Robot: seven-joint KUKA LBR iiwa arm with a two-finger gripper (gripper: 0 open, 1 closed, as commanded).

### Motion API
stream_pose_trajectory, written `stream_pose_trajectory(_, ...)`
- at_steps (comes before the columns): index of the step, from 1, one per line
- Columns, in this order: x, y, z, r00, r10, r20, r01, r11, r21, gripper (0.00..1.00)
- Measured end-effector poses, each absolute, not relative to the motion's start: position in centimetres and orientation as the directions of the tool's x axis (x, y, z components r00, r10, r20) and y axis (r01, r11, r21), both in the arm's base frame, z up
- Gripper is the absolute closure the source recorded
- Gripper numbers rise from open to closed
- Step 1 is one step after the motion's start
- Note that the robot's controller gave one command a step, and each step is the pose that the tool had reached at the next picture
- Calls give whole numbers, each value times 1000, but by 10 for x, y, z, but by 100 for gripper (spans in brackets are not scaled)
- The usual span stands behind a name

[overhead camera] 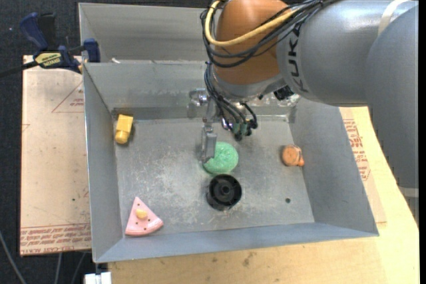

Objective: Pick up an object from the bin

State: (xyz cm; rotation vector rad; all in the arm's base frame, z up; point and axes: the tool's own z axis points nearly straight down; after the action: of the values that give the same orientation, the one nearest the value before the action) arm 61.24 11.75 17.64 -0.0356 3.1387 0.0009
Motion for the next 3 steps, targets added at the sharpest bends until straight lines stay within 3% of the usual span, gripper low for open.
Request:
stream_pose_trajectory(1,584,105,152,-989,148,-2,148,989,2,0)
stream_pose_trajectory(2,538,89,123,-999,-43,-1,-43,999,1,0)
stream_pose_trajectory(3,535,77,96,-999,49,-1,49,999,2,0)
